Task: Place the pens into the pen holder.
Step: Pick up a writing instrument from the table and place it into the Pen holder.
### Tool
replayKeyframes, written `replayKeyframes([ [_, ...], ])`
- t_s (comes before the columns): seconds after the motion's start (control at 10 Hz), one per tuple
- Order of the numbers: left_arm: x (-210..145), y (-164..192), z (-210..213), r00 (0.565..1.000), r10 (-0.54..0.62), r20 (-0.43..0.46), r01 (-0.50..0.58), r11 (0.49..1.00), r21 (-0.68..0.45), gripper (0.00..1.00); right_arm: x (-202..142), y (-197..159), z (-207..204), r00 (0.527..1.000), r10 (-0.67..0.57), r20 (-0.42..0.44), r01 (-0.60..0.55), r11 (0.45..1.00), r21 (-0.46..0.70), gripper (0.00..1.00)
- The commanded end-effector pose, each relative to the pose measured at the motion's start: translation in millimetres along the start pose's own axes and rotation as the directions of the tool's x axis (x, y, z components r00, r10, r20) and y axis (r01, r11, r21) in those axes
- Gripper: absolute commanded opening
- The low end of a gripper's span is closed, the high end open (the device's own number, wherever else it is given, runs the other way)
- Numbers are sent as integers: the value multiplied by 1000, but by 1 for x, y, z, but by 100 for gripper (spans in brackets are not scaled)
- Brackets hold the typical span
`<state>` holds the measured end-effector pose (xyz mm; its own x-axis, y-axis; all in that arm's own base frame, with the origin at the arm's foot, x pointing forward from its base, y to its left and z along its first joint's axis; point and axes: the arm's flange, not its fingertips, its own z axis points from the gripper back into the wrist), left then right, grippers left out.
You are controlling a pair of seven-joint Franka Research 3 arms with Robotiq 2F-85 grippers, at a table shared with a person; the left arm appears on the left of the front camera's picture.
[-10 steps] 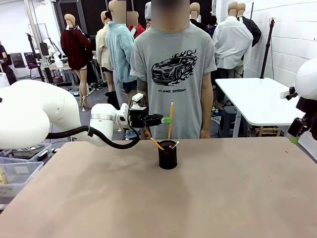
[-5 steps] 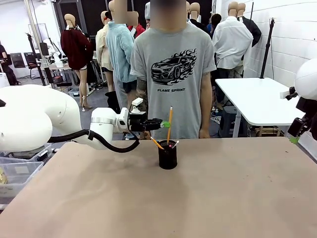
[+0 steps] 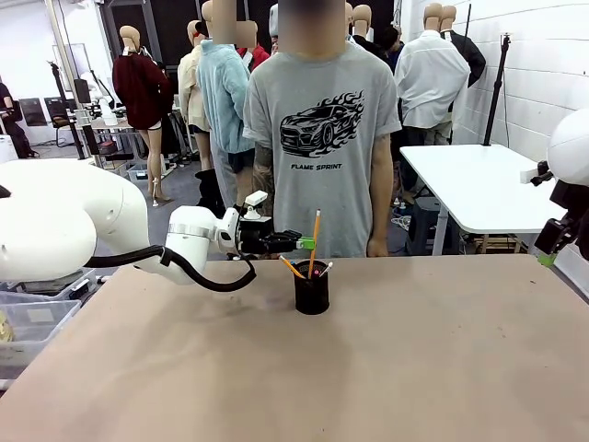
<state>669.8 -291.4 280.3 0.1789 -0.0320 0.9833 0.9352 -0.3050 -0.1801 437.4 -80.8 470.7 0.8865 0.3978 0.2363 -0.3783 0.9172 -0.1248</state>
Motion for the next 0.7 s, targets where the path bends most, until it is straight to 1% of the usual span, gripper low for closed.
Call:
replayKeyframes([
  [0.0, 7, -18, 2, 1000, -2, -5, 2, 1000, -31, 15, 0, 2, -1, 1000, -12, -15, 11, 1000, -19, 100],
  [0.1, 11, -22, 2, 1000, -12, -4, 12, 999, -42, 32, 0, 2, -1, 1000, -12, -15, 11, 1000, -19, 100],
  [0.2, 16, -25, 5, 1000, 5, -11, -6, 999, -48, 52, 0, 2, -1, 1000, -12, -15, 11, 1000, -19, 100],
  [0.3, 18, -29, 7, 1000, -2, -16, 1, 999, -51, 57, 0, 2, -1, 1000, -12, -15, 11, 1000, -19, 100],
  [0.4, 22, -32, 8, 1000, -6, -17, 5, 999, -54, 57, 0, 2, -1, 1000, -12, -15, 11, 1000, -19, 100],
  [0.5, 29, -38, 16, 1000, -16, 3, 16, 1000, -25, 57, 0, 2, -1, 1000, -12, -15, 11, 1000, -19, 100],
  [0.6, 47, -49, 29, 1000, -18, -6, 18, 1000, 25, 57, 0, 2, -1, 1000, -12, -15, 11, 1000, -19, 100],
])
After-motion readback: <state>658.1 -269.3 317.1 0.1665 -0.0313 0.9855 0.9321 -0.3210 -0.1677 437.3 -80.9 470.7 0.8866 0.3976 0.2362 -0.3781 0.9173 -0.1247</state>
